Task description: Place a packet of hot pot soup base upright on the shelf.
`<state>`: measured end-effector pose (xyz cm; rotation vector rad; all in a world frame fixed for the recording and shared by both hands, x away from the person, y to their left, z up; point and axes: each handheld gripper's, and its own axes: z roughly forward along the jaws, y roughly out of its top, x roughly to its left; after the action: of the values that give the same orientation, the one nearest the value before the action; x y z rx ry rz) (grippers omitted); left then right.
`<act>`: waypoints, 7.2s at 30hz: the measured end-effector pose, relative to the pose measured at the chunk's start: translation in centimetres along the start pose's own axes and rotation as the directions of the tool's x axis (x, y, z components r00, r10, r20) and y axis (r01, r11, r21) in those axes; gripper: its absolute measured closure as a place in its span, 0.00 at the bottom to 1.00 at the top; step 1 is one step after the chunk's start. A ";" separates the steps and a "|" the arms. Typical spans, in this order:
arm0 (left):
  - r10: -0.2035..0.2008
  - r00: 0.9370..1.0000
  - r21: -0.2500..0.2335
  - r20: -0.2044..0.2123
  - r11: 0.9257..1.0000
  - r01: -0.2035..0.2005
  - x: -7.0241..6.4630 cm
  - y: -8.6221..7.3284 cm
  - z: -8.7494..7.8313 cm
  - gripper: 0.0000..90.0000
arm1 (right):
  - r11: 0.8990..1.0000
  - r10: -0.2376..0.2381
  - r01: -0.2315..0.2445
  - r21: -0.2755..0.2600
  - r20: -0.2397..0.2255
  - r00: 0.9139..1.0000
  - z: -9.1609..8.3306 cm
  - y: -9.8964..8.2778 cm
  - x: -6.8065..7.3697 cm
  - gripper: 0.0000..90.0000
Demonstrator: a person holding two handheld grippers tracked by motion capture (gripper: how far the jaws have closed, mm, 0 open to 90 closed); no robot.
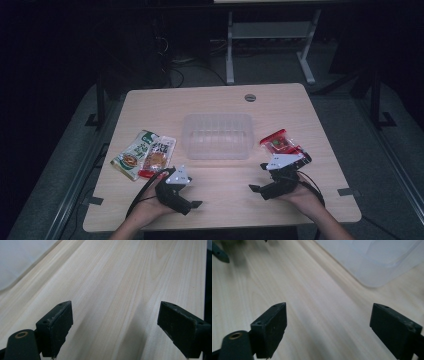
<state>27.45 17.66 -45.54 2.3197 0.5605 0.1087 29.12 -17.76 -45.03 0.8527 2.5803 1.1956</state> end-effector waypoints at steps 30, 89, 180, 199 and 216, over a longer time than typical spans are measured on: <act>-0.059 0.998 0.003 -0.009 0.998 0.059 1.2 -0.4 -1.7 0.14 | 0.991 0.125 -0.129 0.019 0.136 0.983 -2.8 1.6 -5.1 0.41; -0.048 0.999 0.000 0.007 0.999 0.048 1.3 -0.4 -1.9 0.15 | 0.965 0.218 -0.254 0.062 0.347 0.912 0.2 1.4 -16.4 1.00; -0.027 0.999 0.000 0.019 1.000 0.027 0.9 -0.2 -2.1 0.15 | 0.976 -0.129 0.148 0.157 -0.123 0.984 -1.2 2.1 -3.0 1.00; -0.033 0.998 -0.024 0.052 0.999 0.035 0.6 0.1 -2.0 0.15 | 0.955 -0.190 0.225 0.191 -0.186 0.964 2.0 2.7 -1.8 1.00; -0.026 0.999 -0.058 0.039 0.998 0.029 0.5 0.2 -2.3 0.21 | 0.916 -0.309 0.366 0.165 -0.292 0.905 7.6 7.6 1.6 1.00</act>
<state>27.41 19.20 -43.82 2.2517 0.5627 0.0674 33.94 -8.05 -44.31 0.2612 2.9506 0.9929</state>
